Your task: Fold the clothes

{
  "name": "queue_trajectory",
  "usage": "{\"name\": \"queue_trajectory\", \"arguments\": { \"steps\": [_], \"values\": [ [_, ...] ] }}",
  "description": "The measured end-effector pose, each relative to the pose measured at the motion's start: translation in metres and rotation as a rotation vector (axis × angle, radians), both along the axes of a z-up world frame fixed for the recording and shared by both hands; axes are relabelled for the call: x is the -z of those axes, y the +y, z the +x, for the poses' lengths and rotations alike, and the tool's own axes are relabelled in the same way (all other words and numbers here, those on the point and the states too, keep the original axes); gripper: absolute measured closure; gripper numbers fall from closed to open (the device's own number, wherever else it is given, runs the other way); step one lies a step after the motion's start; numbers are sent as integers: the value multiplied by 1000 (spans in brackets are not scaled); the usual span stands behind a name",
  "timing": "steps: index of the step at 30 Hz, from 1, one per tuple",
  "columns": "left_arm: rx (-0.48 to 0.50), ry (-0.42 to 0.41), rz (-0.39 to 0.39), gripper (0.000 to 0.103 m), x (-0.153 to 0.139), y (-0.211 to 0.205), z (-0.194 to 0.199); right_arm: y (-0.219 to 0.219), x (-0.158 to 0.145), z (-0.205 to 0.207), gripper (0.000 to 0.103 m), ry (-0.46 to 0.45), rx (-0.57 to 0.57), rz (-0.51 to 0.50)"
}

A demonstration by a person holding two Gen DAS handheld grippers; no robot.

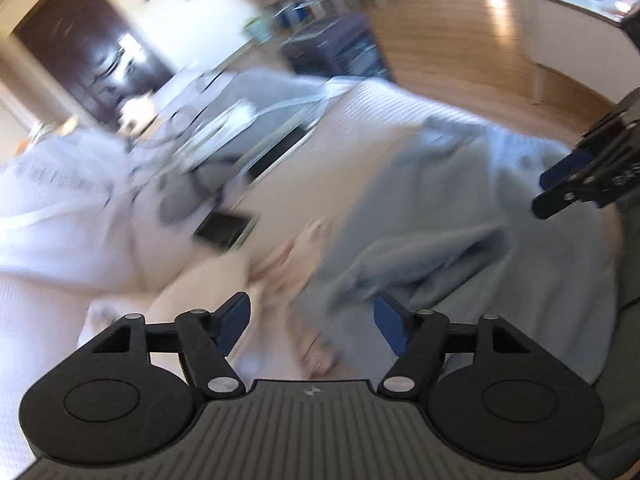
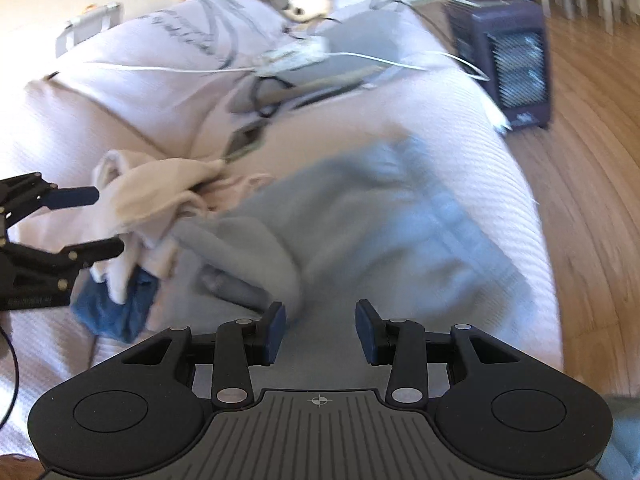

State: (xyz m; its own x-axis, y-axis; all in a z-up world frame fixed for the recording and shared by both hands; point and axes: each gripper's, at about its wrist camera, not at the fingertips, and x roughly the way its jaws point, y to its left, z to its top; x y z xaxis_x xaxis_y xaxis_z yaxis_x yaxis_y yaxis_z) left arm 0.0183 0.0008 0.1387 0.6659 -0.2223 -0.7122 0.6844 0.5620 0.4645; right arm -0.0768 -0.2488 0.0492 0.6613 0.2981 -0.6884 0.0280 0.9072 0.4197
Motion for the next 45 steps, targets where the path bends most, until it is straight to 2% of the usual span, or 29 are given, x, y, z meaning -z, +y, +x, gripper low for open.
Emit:
{"name": "queue_trajectory", "arguments": {
  "steps": [3, 5, 7, 13, 17, 18, 20, 21, 23, 24, 25, 30, 32, 34, 35, 37, 39, 41, 42, 44, 45],
  "values": [
    [-78, 106, -44, 36, 18, 18, 12, 24, -9, 13, 64, -36, -77, -17],
    [-118, 174, -78, 36, 30, 28, 18, 44, -15, 22, 64, -56, -135, -60],
    [-127, 207, -101, 36, 43, 27, 17, 63, -20, 35, 64, -71, -184, -121],
    [-88, 225, -99, 35, 63, 12, -3, 102, -28, 81, 64, -97, -311, -238],
    [-41, 257, -94, 35, 73, 8, -16, 99, -26, 87, 64, -90, -298, -239],
    [-34, 255, -89, 35, 76, 5, -17, 99, -25, 89, 64, -88, -295, -240],
    [-20, 249, -93, 37, 83, 0, -18, 98, -25, 92, 79, -85, -289, -240],
    [-13, 247, -102, 40, 85, -3, -17, 97, -24, 94, 89, -83, -286, -241],
    [0, 231, -96, 57, 90, -12, -14, 96, -23, 97, 93, -80, -279, -241],
    [15, 223, -89, 59, 92, -18, -13, 96, -23, 98, 96, -78, -276, -241],
    [31, 215, -82, 60, 93, -23, -13, 93, -24, 99, 96, -81, -266, -235],
    [113, 139, -73, 59, 89, -47, -19, 30, -69, 76, 96, -200, -72, -69],
    [137, 112, -70, 46, 84, -52, -24, 13, -86, 69, 96, -251, -16, -23],
    [138, 71, -69, 12, 78, -54, -29, 7, -100, 65, 96, -295, 11, -11],
    [108, 27, -54, 3, 77, -56, -31, 4, -106, 63, 96, -315, 22, -4],
    [90, -12, -39, 3, 77, -60, -34, 5, -115, 61, 96, -339, 25, 18],
    [87, -5, -52, 3, 81, -65, -32, 12, -119, 60, 96, -358, 11, 22],
    [63, -34, -43, 5, 88, -72, -27, 20, -121, 59, 96, -368, -5, 18],
    [33, -59, -21, 10, 93, -75, -23, 22, -121, 58, 96, -367, -10, 14],
    [-36, -95, -14, 23, 100, -78, -10, 24, -120, 55, 96, -363, -5, 4],
    [-68, -100, -23, 36, 101, -77, -4, 22, -120, 53, 96, -360, -1, 2]
  ]
}}
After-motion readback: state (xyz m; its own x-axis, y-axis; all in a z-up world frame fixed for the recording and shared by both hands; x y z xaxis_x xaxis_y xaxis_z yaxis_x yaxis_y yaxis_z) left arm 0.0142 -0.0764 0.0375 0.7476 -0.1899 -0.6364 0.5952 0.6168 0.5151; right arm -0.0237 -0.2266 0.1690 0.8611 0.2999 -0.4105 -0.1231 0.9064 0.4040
